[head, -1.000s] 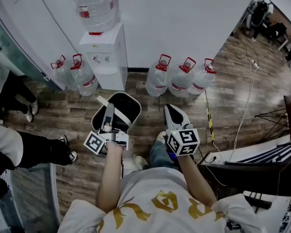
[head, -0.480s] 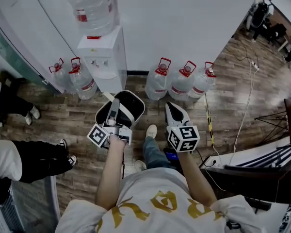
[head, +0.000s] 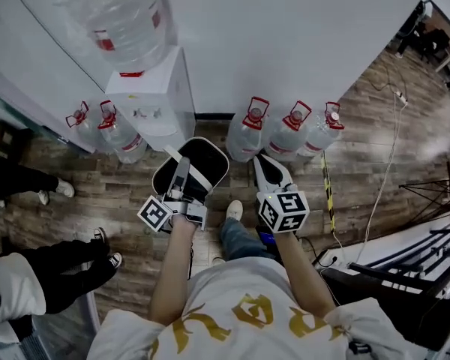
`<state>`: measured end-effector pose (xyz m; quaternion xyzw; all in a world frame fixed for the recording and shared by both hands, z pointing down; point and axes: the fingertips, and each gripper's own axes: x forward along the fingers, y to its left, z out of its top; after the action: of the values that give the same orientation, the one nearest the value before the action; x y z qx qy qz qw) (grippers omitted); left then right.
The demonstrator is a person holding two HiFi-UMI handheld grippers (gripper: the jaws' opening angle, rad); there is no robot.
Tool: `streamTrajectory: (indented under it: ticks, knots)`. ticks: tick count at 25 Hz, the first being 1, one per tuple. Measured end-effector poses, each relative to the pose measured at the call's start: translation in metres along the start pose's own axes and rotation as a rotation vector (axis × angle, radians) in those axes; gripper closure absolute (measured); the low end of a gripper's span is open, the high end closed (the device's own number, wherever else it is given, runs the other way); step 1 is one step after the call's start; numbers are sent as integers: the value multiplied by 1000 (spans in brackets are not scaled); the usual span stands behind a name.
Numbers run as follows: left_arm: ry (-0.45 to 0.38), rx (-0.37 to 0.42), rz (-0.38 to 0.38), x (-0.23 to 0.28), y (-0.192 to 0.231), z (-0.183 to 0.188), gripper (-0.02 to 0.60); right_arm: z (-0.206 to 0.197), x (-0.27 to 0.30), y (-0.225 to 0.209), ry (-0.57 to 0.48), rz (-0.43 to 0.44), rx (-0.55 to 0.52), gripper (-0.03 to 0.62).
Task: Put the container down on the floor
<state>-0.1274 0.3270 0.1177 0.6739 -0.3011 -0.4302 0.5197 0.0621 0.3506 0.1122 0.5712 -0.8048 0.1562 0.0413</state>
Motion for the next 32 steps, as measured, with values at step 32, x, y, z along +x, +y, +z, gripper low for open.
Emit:
streamTrajectory:
  ticks: [32]
  knots:
    - [190, 12, 89, 227, 131, 23, 492, 24, 193, -130, 128, 34, 19, 571]
